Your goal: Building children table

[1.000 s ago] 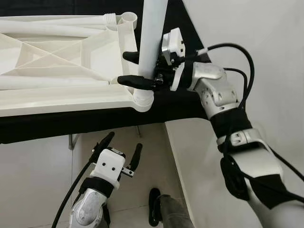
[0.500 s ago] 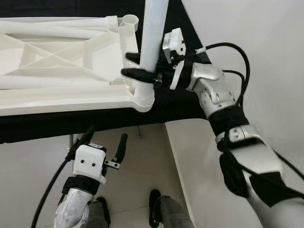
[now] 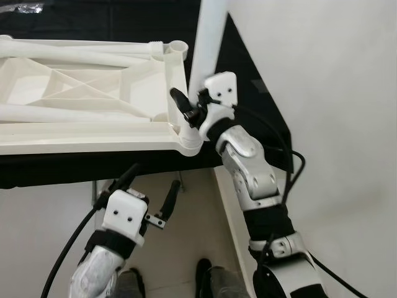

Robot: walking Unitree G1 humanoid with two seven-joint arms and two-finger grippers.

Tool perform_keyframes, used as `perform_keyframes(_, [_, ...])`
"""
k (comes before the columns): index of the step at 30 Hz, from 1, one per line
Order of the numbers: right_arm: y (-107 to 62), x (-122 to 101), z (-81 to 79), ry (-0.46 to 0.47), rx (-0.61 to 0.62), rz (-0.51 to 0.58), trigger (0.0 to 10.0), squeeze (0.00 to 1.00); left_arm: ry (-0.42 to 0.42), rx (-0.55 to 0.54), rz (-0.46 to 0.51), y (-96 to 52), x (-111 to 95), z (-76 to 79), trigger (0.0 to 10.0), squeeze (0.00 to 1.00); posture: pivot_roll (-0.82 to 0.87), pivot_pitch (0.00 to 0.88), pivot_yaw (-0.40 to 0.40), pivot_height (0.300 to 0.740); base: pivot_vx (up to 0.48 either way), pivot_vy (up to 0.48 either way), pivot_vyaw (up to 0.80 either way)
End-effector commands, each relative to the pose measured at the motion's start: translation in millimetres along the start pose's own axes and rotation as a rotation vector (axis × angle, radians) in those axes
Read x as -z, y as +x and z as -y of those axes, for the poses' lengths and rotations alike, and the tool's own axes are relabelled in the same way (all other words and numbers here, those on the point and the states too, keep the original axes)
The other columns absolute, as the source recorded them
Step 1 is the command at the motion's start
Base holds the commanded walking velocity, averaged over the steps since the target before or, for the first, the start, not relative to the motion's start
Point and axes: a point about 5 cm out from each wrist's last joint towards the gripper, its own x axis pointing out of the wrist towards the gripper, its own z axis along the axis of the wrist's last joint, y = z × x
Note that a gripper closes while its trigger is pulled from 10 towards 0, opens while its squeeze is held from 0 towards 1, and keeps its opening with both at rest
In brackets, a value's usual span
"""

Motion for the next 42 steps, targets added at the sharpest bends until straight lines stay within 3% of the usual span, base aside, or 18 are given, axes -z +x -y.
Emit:
perform_keyframes(1, [-1.7, 30.7, -1.3, 0.059, -0.058, -0.128, 10.0, 1.0, -0.023, -0.009, -0.048, -2.8, 6.9, -3.6, 10.0, 0.0, 0.14, 0.279, -0.113, 0.74, 0.0, 0.0, 0.0])
perform_keyframes(6, [-0.3, 10.7, -3.1, 0.053, -0.148, -0.042, 10.0, 1.0, -0.044, -0.023, -0.056, -1.5, 5.4, -7.6, 10.0, 0.0, 0.15, 0.271, -0.119, 0.74, 0.0, 0.0, 0.0])
perform_keyframes(7, [0.6, 1.6, -1.2, 0.06, -0.21, -0.002, 10.0, 0.7, -0.05, -0.024, -0.054, -0.3, 4.8, -7.6, 10.0, 0.0, 0.15, 0.266, -0.125, 0.74, 0.0, 0.0, 0.0])
perform_keyframes(8, [0.6, 1.6, -1.2, 0.06, -0.21, -0.002, 10.0, 0.7, -0.05, -0.024, -0.054, -0.3, 4.8, -7.6, 10.0, 0.0, 0.15, 0.266, -0.125, 0.74, 0.0, 0.0, 0.0])
perform_keyframes(9, [1.5, -6.3, 2.5, 0.038, -0.267, 0.036, 10.0, 0.0, -0.053, -0.021, -0.051, 1.5, 4.5, -7.3, 10.0, 0.0, 0.16, 0.263, -0.129, 0.74, 0.0, 0.0, 0.0])
perform_keyframes(12, [2.6, -12.3, 5.7, 0.031, -0.336, 0.061, 10.0, 0.0, -0.055, -0.019, -0.047, 2.9, 4.1, -7.1, 10.0, 0.0, 0.16, 0.262, -0.129, 0.74, 0.0, 0.0, 0.0])
perform_keyframes(16, [8.3, -20.5, 14.8, -0.091, -0.601, 0.055, 10.0, 0.0, -0.064, -0.013, -0.039, 7.4, 4.6, -6.5, 10.0, 0.0, 0.17, 0.251, -0.146, 0.74, 0.0, 0.0, 0.0])
perform_keyframes(21, [12.2, -23.9, 18.1, -0.116, -0.668, 0.032, 9.3, 0.0, -0.066, -0.011, -0.038, 8.5, 3.9, -7.1, 10.0, 0.0, 0.17, 0.251, -0.15, 0.74, 0.0, 0.0, 0.0])
perform_keyframes(22, [14.0, -25.3, 19.5, -0.121, -0.681, 0.025, 5.8, 0.0, -0.067, -0.012, -0.039, 8.8, 3.7, -7.6, 10.0, 0.0, 0.17, 0.249, -0.151, 0.74, 0.0, 0.0, 0.0])
perform_keyframes(23, [16.4, -26.4, 21.2, -0.128, -0.679, 0.012, 0.0, 0.0, -0.065, -0.013, -0.039, 9.0, 3.6, -8.2, 10.0, 0.0, 0.18, 0.248, -0.152, 0.74, 0.0, 0.0, 0.0])
perform_keyframes(29, [22.3, -25.7, 25.7, -0.136, -0.642, -0.021, 0.0, 0.0, -0.061, -0.015, -0.04, 9.5, 3.1, -9.6, 10.0, 0.0, 0.18, 0.246, -0.152, 0.74, 0.0, 0.0, 0.0])
perform_keyframes(34, [26.3, -11.4, 29.8, -0.119, -0.467, -0.07, 0.0, 0.0, -0.061, -0.013, -0.046, 8.8, 3.3, -9.5, 10.0, 0.0, 0.18, 0.248, -0.152, 0.74, 0.0, 0.0, 0.0])
perform_keyframes(35, [26.9, -5.1, 31.3, -0.113, -0.404, -0.083, 0.0, 0.0, -0.061, -0.012, -0.047, 8.5, 3.5, -9.3, 10.0, 0.0, 0.18, 0.247, -0.151, 0.74, 0.0, 0.0, 0.0])
perform_keyframes(36, [26.5, 9.6, 40.7, -0.055, -0.165, -0.133, 0.0, 0.0, -0.064, -0.011, -0.051, 7.8, 3.7, -9.2, 10.0, 0.0, 0.18, 0.249, -0.152, 0.74, 0.0, 0.0, 0.0])
perform_keyframes(37, [26.5, 9.6, 40.7, -0.055, -0.165, -0.133, 0.0, 0.0, -0.064, -0.011, -0.051, 7.8, 3.7, -9.2, 10.0, 0.0, 0.18, 0.249, -0.152, 0.74, 0.0, 0.0, 0.0])
perform_keyframes(38, [18.6, 29.7, 43.0, -0.008, 0.028, -0.176, 0.0, 0.0, -0.066, -0.011, -0.057, 7.0, 4.4, -9.5, 10.0, 0.0, 0.18, 0.251, -0.147, 0.74, 0.0, 0.0, 0.0])
perform_keyframes(39, [18.6, 29.7, 43.0, -0.008, 0.028, -0.176, 0.0, 0.0, -0.066, -0.011, -0.057, 7.0, 4.4, -9.5, 10.0, 0.0, 0.18, 0.251, -0.147, 0.74, 0.0, 0.0, 0.0])
perform_keyframes(42, [0.5, 56.2, 30.3, 0.069, 0.245, -0.218, 0.0, 0.0, -0.066, -0.012, -0.066, 5.8, 5.1, -11.5, 10.0, 0.0, 0.18, 0.255, -0.131, 0.74, 0.0, 0.0, 0.0])
